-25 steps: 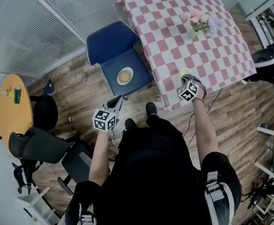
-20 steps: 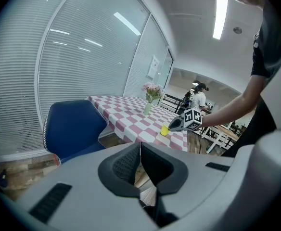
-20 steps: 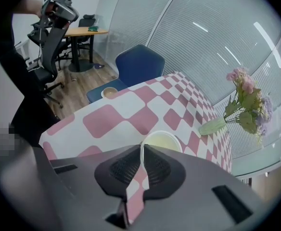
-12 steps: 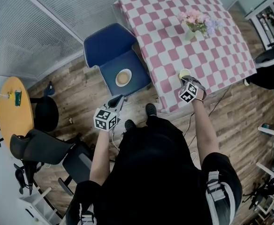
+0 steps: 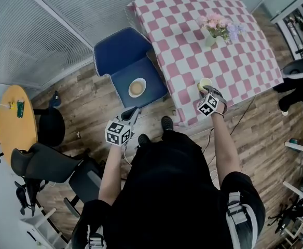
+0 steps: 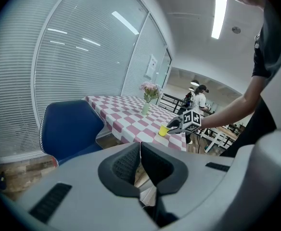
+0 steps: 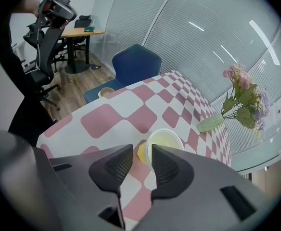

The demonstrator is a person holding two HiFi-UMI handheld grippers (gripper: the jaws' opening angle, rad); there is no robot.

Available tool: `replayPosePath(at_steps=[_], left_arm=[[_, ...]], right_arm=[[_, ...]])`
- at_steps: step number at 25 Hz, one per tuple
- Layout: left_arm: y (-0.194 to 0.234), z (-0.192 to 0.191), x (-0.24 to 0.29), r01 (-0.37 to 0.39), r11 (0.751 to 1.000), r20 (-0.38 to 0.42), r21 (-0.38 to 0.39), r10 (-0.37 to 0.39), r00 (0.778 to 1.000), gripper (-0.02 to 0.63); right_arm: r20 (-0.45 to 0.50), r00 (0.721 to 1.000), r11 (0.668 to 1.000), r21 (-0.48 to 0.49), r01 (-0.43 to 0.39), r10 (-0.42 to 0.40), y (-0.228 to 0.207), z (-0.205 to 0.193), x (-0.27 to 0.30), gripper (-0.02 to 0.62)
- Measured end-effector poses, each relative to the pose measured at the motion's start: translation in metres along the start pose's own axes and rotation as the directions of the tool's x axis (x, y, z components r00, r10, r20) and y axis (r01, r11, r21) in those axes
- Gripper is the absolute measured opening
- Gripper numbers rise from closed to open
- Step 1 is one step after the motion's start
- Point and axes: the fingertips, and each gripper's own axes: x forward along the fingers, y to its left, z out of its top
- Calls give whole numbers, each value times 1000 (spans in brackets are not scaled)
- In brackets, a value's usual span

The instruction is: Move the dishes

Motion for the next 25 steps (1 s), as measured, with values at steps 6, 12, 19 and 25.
replayPosePath(at_steps=[6, 12, 19, 25], left_arm=[[8, -4, -7, 5, 1000, 0, 1, -5, 1000, 25], [12, -5, -15, 15, 1000, 4, 2, -15, 1000, 25], [19, -7, -25, 18, 1000, 12, -2, -18, 1000, 25], [25, -10, -38, 19, 1000, 18, -2, -18, 1000, 25]], right_arm=[[-1, 1000, 998, 56, 19, -19, -1, -2, -4, 143], [8, 997, 992, 102, 71, -72, -8, -1, -16, 149], [32, 991, 983, 131, 126, -131, -13, 8, -32, 133], [66, 981, 973, 161, 167, -180, -12, 14, -54, 17]])
